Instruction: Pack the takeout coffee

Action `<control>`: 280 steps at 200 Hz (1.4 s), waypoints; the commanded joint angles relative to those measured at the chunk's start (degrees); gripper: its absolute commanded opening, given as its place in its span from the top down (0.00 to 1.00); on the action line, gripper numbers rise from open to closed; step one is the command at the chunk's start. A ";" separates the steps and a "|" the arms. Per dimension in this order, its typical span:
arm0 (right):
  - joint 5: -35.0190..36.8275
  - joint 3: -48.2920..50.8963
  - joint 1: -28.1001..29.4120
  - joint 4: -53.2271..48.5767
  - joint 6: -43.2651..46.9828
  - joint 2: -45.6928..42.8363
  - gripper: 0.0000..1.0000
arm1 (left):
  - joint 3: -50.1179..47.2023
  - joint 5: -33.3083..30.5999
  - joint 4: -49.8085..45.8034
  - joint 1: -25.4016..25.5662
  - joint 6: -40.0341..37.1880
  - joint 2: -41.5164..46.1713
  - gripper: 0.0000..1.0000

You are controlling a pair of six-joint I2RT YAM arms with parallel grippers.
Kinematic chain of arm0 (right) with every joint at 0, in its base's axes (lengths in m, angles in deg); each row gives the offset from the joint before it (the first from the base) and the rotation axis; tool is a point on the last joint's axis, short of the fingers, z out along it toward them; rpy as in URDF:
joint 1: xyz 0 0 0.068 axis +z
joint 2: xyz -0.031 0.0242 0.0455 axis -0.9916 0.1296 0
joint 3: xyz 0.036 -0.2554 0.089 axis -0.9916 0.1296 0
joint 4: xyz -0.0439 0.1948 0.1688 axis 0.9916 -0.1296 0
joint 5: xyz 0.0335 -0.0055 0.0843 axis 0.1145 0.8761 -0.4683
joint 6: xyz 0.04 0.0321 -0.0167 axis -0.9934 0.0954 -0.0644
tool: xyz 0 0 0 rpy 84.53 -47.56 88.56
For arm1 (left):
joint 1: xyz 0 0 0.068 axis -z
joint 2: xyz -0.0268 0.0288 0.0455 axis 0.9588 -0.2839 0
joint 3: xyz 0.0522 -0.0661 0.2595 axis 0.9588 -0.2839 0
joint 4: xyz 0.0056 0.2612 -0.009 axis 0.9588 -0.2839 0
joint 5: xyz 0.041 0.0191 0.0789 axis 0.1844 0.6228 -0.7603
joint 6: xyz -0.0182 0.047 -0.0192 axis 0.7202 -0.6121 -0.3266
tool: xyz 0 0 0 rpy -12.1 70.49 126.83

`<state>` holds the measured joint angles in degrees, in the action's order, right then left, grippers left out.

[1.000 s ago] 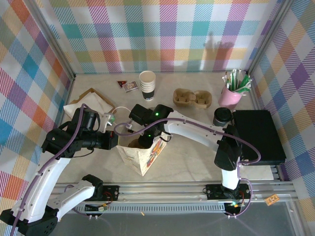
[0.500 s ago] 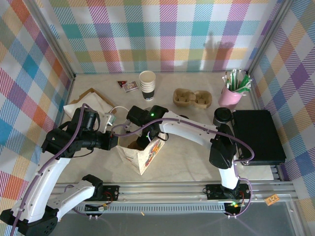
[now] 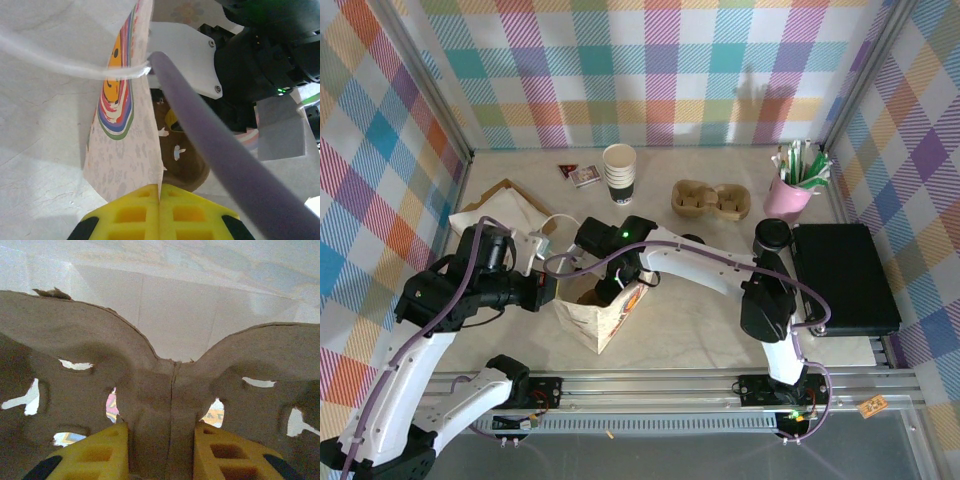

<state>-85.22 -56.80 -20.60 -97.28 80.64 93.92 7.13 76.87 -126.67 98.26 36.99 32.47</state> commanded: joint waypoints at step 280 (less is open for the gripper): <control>-8.77 -9.28 -2.36 -7.80 -7.61 3.89 0.71 | -2.89 1.46 4.25 0.31 -3.03 -0.16 1.00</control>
<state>-96.89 -69.31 -23.44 -110.54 70.98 100.94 4.07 76.50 -123.61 98.30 33.91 32.01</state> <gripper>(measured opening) 0.289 0.047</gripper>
